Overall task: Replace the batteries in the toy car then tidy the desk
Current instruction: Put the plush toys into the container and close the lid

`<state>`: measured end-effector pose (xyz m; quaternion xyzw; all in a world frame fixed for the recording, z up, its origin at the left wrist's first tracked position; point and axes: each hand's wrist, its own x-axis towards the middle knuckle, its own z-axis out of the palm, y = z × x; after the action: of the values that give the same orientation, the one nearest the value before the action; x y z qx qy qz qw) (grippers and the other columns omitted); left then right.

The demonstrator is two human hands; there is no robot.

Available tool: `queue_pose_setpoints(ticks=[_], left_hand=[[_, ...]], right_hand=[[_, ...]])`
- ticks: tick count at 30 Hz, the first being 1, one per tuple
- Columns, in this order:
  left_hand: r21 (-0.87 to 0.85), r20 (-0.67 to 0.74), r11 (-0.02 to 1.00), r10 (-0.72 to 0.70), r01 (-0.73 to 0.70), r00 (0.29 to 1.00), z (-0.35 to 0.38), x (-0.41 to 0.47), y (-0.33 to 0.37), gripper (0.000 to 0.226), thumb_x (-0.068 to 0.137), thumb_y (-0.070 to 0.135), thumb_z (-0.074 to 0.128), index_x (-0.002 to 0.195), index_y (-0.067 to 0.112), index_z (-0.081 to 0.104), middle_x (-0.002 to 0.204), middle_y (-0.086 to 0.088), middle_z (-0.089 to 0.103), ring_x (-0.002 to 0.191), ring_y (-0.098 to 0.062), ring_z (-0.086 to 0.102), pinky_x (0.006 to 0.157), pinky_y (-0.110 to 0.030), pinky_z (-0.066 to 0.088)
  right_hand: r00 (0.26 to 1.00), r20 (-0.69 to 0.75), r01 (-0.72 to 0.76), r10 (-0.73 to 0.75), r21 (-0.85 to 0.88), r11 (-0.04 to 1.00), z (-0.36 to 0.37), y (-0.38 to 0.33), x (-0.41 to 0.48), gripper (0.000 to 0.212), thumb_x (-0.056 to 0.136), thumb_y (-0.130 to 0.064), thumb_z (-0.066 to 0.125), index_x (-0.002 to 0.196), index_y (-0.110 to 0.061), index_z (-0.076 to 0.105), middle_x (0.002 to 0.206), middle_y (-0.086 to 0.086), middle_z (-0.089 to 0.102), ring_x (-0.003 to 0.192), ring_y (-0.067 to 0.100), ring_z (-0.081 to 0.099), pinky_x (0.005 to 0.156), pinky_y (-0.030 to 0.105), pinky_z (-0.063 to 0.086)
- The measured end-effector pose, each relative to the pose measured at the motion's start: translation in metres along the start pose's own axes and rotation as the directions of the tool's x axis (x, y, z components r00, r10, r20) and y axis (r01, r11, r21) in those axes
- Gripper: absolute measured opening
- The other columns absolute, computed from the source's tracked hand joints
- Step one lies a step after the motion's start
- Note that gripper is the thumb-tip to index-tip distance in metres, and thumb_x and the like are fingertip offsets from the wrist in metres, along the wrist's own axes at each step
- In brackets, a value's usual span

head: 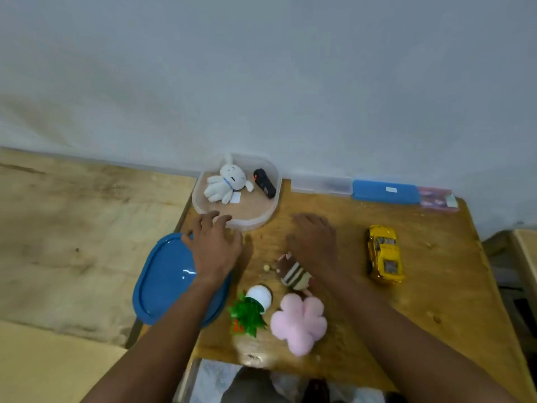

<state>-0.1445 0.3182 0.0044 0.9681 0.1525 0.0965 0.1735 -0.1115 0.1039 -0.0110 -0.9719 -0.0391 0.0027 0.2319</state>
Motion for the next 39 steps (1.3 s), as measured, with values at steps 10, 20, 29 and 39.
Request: queue_pose_setpoints(ticks=[10, 20, 29, 39], left_hand=[[-0.029, 0.264, 0.999, -0.027, 0.036, 0.964, 0.002, -0.13, 0.015, 0.054, 0.079, 0.059, 0.064, 0.123, 0.028, 0.068, 0.135, -0.001, 0.058, 0.128, -0.026, 0.047, 0.103, -0.05, 0.028], [0.066, 0.351, 0.982, -0.191, 0.179, 0.917, 0.005, -0.148, 0.018, 0.063, 0.078, 0.066, 0.066, 0.128, 0.028, 0.06, 0.121, -0.004, 0.067, 0.118, -0.028, 0.057, 0.103, -0.053, 0.03], [-0.022, 0.373, 0.953, -0.273, 0.302, 0.887, 0.004, -0.139, 0.028, 0.055, 0.082, 0.056, 0.069, 0.128, 0.027, 0.063, 0.114, -0.003, 0.072, 0.114, -0.028, 0.06, 0.104, -0.048, 0.026], [-0.268, 0.141, 0.941, -0.171, 0.204, 0.975, -0.052, -0.038, 0.01, 0.054, 0.08, 0.056, 0.073, 0.128, 0.033, 0.062, 0.114, 0.004, 0.07, 0.108, -0.024, 0.058, 0.088, -0.038, 0.021]], right_hand=[[0.953, 0.297, 0.018, -0.061, 0.146, 0.989, -0.003, 0.052, -0.115, 0.09, 0.069, -0.064, 0.07, 0.147, -0.038, 0.034, 0.155, 0.002, 0.029, 0.137, 0.03, 0.038, 0.102, 0.046, 0.044], [0.925, 0.363, 0.039, -0.109, 0.195, 0.98, 0.023, 0.034, -0.124, 0.117, 0.064, -0.056, 0.084, 0.152, -0.05, 0.008, 0.162, 0.008, -0.013, 0.148, 0.037, 0.016, 0.113, 0.048, 0.036], [0.934, 0.334, 0.0, -0.125, 0.35, 0.937, 0.037, 0.028, -0.107, 0.082, 0.073, -0.034, 0.082, 0.141, -0.052, 0.04, 0.122, 0.008, 0.04, 0.116, 0.03, 0.049, 0.098, 0.04, 0.048], [0.994, -0.045, 0.111, -0.102, 0.336, 0.935, -0.001, 0.004, -0.043, 0.07, 0.084, -0.023, 0.074, 0.145, -0.035, 0.042, 0.125, 0.012, 0.056, 0.105, 0.021, 0.057, 0.079, 0.025, 0.046]])
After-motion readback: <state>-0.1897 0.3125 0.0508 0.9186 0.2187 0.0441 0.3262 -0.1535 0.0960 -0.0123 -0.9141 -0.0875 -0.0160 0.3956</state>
